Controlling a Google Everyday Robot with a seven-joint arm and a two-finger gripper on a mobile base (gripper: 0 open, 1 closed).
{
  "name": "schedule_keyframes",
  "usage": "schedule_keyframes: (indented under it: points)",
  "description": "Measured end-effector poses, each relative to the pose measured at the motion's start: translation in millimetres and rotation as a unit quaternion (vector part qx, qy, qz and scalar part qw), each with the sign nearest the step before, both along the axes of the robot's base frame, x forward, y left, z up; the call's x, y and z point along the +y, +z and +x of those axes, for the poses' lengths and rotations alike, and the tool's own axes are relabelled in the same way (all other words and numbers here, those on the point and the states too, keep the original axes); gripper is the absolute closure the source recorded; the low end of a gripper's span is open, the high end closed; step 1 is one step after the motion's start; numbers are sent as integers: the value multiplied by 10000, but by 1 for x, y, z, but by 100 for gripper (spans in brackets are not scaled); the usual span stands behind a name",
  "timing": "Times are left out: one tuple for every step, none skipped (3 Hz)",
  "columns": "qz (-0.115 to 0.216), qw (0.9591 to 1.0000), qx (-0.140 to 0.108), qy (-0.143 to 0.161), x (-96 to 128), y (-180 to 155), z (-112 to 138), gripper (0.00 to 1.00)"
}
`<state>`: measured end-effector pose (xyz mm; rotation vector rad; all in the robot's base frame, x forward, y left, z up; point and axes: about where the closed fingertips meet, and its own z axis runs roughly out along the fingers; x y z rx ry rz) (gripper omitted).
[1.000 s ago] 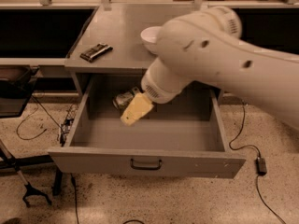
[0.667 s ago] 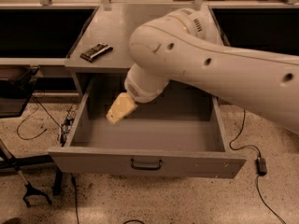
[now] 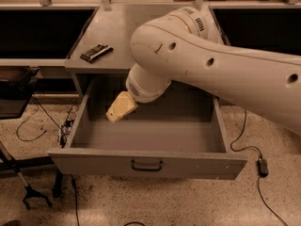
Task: Pick 7up can from top drawer and place on counter
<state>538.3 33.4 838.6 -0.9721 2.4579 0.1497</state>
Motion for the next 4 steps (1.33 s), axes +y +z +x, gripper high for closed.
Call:
schedule_keyframes:
  points:
    - [56, 9994, 109, -318, -7, -2, 0, 0]
    - [-53, 9952, 417, -884, -12, -20, 10, 0]
    - [-98, 9824, 924, -1623, -3, -47, 30, 0]
    - [3, 9532, 1594, -2569, 5, -77, 56, 0]
